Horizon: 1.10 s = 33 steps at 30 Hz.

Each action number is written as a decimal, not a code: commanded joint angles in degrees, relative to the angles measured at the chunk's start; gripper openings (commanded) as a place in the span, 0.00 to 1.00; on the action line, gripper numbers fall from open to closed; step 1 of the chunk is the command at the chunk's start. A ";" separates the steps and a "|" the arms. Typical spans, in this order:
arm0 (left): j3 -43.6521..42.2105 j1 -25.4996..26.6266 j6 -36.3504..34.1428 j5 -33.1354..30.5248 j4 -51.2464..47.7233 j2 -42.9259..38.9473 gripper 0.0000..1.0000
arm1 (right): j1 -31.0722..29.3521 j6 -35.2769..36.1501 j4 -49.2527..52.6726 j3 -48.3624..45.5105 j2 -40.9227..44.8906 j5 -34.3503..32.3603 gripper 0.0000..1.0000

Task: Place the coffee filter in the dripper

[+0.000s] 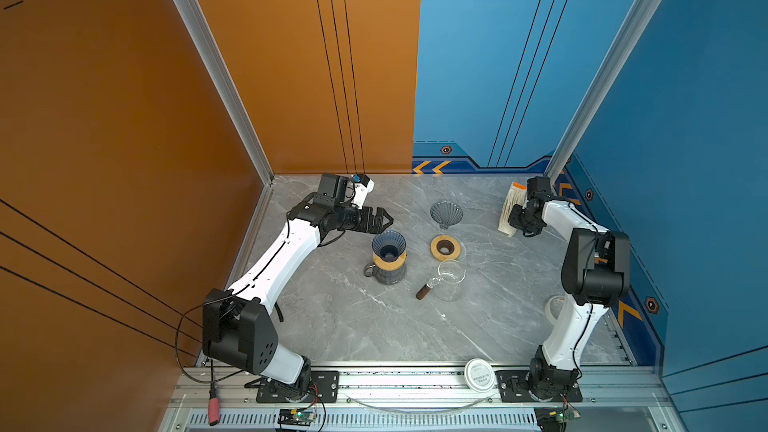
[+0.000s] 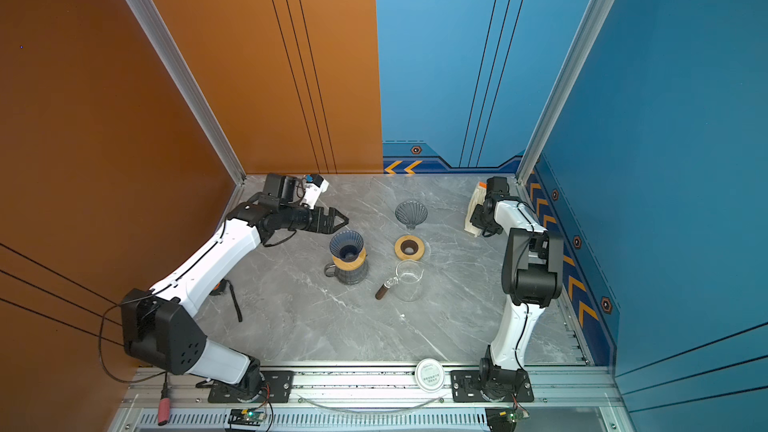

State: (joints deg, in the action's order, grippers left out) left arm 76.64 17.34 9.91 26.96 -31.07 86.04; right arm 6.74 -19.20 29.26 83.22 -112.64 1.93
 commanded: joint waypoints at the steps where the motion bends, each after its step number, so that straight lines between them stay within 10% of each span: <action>1: 1.31 0.54 -0.86 -1.22 -0.92 0.40 0.98 | -0.15 -0.93 -1.04 1.74 -0.56 -2.05 0.18; 12: 1.72 0.76 -0.68 -1.21 -0.97 0.95 0.98 | -0.48 -0.49 -0.78 0.87 0.93 -1.80 0.01; 33: 1.50 1.02 -0.60 -1.05 -0.92 1.24 0.98 | 0.73 4.12 6.42 2.58 1.70 -6.51 0.06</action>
State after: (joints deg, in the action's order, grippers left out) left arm 76.64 17.98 9.91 26.76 -31.07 86.91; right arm 6.85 -17.21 32.73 83.99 -110.87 -2.37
